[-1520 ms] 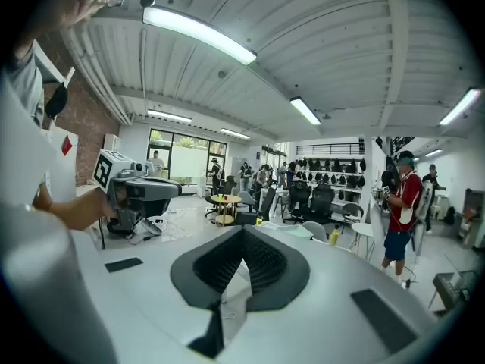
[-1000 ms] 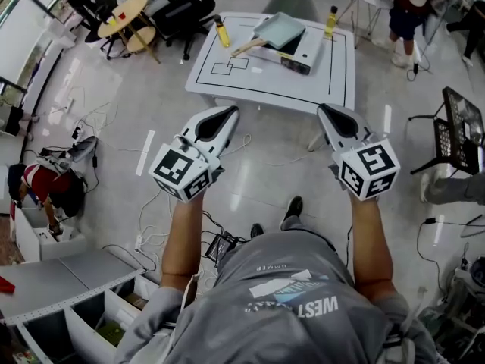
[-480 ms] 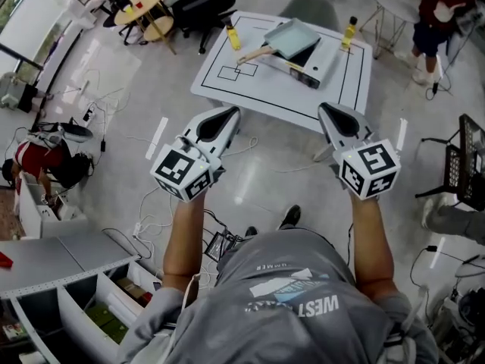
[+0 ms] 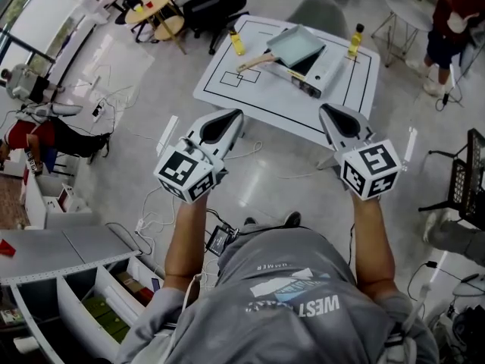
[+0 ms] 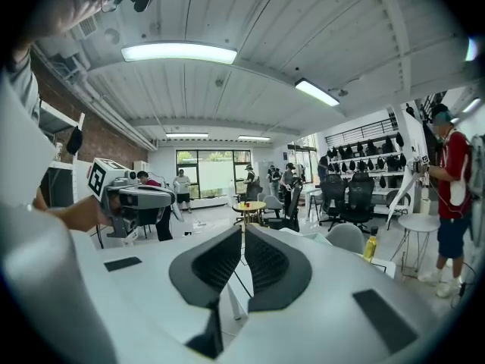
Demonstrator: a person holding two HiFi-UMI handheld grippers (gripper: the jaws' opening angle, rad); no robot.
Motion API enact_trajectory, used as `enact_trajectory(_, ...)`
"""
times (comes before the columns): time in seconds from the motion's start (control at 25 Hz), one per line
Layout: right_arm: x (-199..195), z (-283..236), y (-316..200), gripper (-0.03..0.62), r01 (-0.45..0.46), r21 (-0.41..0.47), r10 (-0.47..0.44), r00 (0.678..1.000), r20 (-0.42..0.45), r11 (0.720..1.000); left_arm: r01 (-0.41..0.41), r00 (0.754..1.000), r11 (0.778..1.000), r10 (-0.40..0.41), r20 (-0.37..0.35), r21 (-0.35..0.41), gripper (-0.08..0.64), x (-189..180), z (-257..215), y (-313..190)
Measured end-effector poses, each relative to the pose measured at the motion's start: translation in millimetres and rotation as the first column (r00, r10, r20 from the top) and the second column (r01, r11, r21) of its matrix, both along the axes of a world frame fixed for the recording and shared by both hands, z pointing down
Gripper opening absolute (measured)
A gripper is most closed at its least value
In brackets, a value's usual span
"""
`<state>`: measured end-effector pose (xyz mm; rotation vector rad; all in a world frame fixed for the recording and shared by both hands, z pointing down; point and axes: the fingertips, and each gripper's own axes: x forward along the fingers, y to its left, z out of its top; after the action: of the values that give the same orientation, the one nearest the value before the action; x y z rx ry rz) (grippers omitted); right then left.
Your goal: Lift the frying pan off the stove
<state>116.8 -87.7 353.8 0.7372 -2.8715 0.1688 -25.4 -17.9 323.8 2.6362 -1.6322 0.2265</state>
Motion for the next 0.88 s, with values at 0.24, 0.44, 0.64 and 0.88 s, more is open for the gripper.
enact_trajectory(0.24,9,3,-15,0.027,-0.014,-0.012,0.014,1.0,-0.006,1.0,-0.023,1.0,1.0,0.023,0.003,-0.009,0.0,6,2,-24)
enact_trajectory(0.44,25,11,-32,0.029,-0.079,-0.011,0.079,0.997,-0.024,0.997,-0.09,0.996,0.996,0.09,-0.007,-0.004,0.0,13,9,-61)
enact_trajectory(0.64,40,13,-50,0.029,-0.182,-0.015,0.181,0.982,-0.047,0.983,-0.192,0.981,0.981,0.192,-0.024,0.001,0.0,21,12,-100)
enact_trajectory(0.88,27,8,-69,0.029,-0.263,-0.024,0.261,0.963,-0.064,0.965,-0.272,0.961,0.962,0.272,-0.043,0.007,0.0,6,6,-141)
